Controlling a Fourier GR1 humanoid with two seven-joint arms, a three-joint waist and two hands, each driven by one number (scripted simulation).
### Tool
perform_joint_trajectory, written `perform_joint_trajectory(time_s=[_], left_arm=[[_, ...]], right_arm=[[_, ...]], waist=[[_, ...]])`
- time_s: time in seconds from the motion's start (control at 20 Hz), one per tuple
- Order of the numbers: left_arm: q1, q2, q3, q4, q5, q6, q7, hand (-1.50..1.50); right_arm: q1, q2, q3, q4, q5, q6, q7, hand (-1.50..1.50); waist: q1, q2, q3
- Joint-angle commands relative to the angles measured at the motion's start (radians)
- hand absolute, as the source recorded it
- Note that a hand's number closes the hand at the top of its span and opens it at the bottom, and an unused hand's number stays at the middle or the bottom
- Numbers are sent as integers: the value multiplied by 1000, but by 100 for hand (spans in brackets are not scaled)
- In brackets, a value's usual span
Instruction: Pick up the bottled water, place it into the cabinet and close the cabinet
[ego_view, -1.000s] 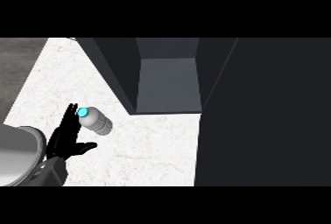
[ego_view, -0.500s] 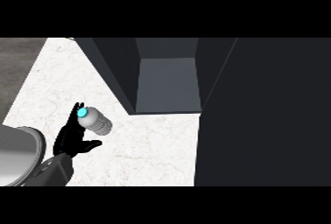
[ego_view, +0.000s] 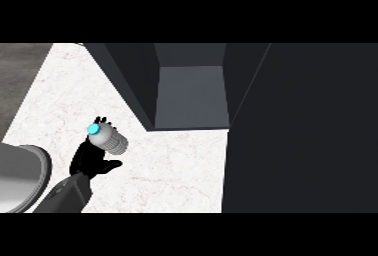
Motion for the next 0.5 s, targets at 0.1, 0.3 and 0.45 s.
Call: perform_joint_trajectory(time_s=[0.1,0.3,0.45], left_arm=[[12,-24,-6,11,-3,-91,-36,-150],[-13,4,-7,-6,0,-145,-12,-150],[-31,-55,-31,-5,-31,-58,-38,150]], right_arm=[[-62,-5,-25,21,-32,-7,49,-150],[24,-30,-6,-46,-31,4,42,-150],[16,-12,29,-12,4,0,3,-150]], waist=[[2,2,0],[-5,-1,0],[-8,1,0]])
